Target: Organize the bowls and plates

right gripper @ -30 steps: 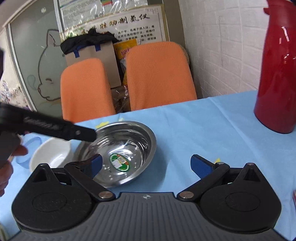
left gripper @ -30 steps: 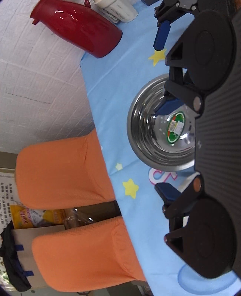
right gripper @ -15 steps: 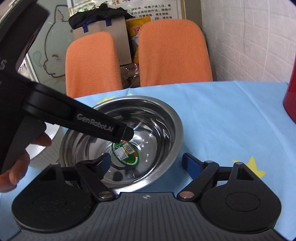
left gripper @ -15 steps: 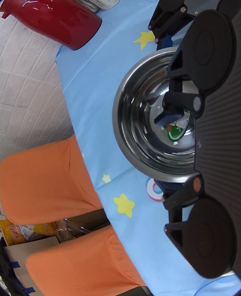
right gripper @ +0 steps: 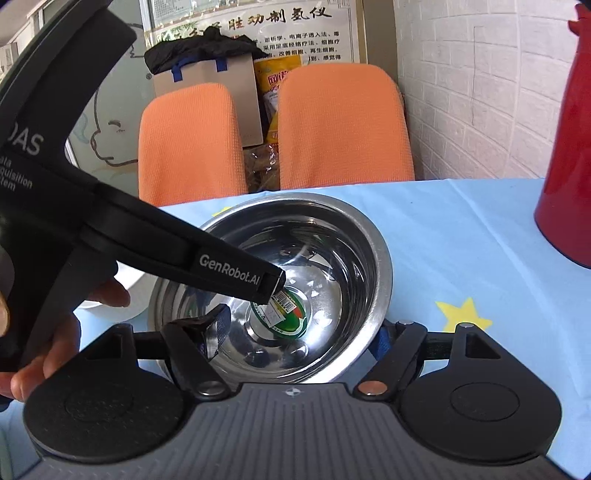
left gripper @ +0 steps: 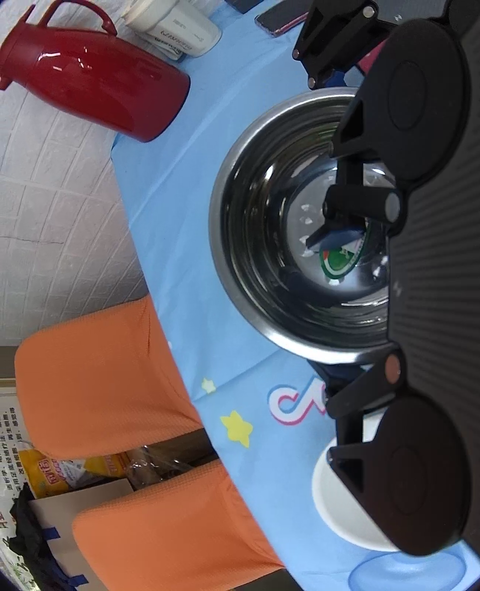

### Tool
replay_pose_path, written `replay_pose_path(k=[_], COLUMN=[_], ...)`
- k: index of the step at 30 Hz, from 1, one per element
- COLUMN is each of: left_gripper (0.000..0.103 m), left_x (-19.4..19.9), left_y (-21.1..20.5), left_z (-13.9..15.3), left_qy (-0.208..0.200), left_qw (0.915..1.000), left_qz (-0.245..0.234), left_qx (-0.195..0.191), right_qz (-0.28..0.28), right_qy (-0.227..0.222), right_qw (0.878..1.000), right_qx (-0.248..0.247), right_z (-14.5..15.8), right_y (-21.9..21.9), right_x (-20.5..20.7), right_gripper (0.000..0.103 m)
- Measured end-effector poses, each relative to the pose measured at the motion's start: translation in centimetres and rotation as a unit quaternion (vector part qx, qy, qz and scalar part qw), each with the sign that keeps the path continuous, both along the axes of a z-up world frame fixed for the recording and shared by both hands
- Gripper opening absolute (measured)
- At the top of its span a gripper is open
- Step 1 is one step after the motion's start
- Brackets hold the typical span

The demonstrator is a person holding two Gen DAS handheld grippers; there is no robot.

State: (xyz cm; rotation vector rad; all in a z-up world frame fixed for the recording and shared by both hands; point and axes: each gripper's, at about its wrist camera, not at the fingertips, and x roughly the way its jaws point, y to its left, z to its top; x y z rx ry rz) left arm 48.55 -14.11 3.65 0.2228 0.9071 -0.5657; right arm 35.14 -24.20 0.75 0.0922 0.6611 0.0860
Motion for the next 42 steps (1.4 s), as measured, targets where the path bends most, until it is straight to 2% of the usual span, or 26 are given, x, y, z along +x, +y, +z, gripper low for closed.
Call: replay_pose_path(k=[4,8,14,18,24,29,30,32,35,38,42], left_gripper=[0.049,0.050,0.051,0.052,0.053,0.057,0.058,0.071,0.076,0.076,0.076], left_x=[-4.4,-9.4,-16.9,-20.0,-20.7,-21.4,-21.2,-20.9,-21.0,-21.0,-21.0], left_y=[1.3,3.0,6.4,7.9,9.5,9.5,9.3,9.2,10.1,11.6,12.8], left_z=[1.4,1.8,0.7,-0.3,-1.9,-2.4,-2.7,-3.0,-1.9,0.3,2.1], left_qy=[-0.003,-0.007,-0.001,0.008,0.036,0.025,0.024,0.021,-0.001,-0.027,-0.055], left_qw=[0.9999,1.0000,0.9999,0.9997,0.9989,0.9991,0.9991,0.9988,0.9991,0.9985,0.9966], left_qz=[0.001,0.004,-0.002,0.001,0.023,0.020,0.020,0.026,0.034,0.046,0.060], left_qx=[-0.009,-0.001,0.015,0.024,0.020,0.028,0.029,0.036,0.023,-0.006,-0.013], right_qz=[0.001,0.010,0.034,0.045,0.058,0.072,0.071,0.069,0.053,0.031,0.018], right_qy=[-0.015,-0.018,-0.003,0.011,0.035,0.038,0.040,0.049,0.035,0.011,-0.022], right_qw=[1.000,1.000,0.999,0.998,0.997,0.996,0.996,0.995,0.997,0.999,1.000], right_qx=[0.003,0.010,0.026,0.038,0.042,0.030,0.033,0.044,0.040,0.018,-0.015], right_z=[1.5,2.1,1.4,0.4,-0.7,-1.3,-1.6,-2.0,-1.1,0.4,2.3], right_y=[1.3,3.4,6.6,8.2,9.7,10.7,10.4,9.8,8.5,6.9,6.2], right_x=[-3.7,-7.9,-13.5,-16.3,-17.0,-17.9,-17.8,-17.8,-18.5,-18.9,-18.6], right_gripper=[0.103,0.103,0.103,0.103,0.103,0.103,0.103,0.103,0.103,0.103,0.103])
